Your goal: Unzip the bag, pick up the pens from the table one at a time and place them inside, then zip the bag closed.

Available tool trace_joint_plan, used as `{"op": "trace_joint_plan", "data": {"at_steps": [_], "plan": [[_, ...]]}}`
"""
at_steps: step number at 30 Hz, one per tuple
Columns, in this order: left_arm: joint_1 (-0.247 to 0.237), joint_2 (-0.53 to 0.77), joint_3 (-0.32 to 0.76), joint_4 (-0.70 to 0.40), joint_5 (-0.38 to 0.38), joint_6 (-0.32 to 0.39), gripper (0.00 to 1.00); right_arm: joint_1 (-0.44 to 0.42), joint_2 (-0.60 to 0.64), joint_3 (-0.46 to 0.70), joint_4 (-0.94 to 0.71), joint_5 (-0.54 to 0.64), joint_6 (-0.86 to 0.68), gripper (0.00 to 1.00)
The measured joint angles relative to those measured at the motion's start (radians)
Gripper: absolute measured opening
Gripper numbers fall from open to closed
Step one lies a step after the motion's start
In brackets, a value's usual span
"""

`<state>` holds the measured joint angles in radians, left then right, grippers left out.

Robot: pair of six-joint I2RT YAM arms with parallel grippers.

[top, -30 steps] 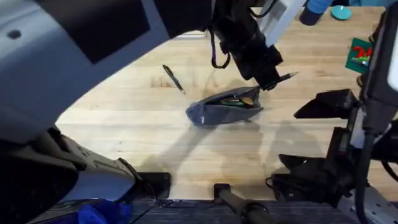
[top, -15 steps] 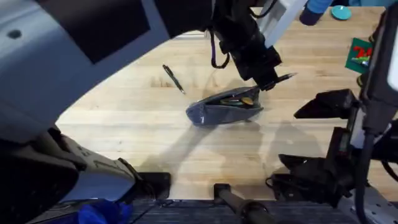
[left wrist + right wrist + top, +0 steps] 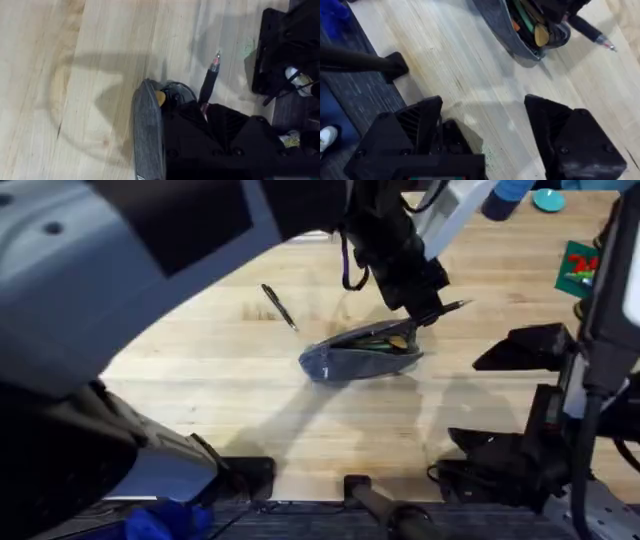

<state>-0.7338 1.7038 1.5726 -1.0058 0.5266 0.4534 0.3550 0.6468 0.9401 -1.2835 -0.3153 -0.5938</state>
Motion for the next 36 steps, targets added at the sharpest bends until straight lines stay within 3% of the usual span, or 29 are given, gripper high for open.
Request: {"op": "trace_joint_plan", "data": {"at_steps": [11,26,36], "plan": [[0.000,0.085,0.000,-0.009,-0.065,0.008,0.043,0.000,0.000,0.000,0.000,0.000,0.000,0.997],[0.000,0.116,0.000,-0.143,-0.119,0.045,0.043,0.000,0.000,0.000,0.000,0.000,0.000,0.997],[0.000,0.150,0.000,-0.192,-0.241,0.045,0.043,0.000,0.000,0.000,0.000,0.000,0.000,0.998]]}}
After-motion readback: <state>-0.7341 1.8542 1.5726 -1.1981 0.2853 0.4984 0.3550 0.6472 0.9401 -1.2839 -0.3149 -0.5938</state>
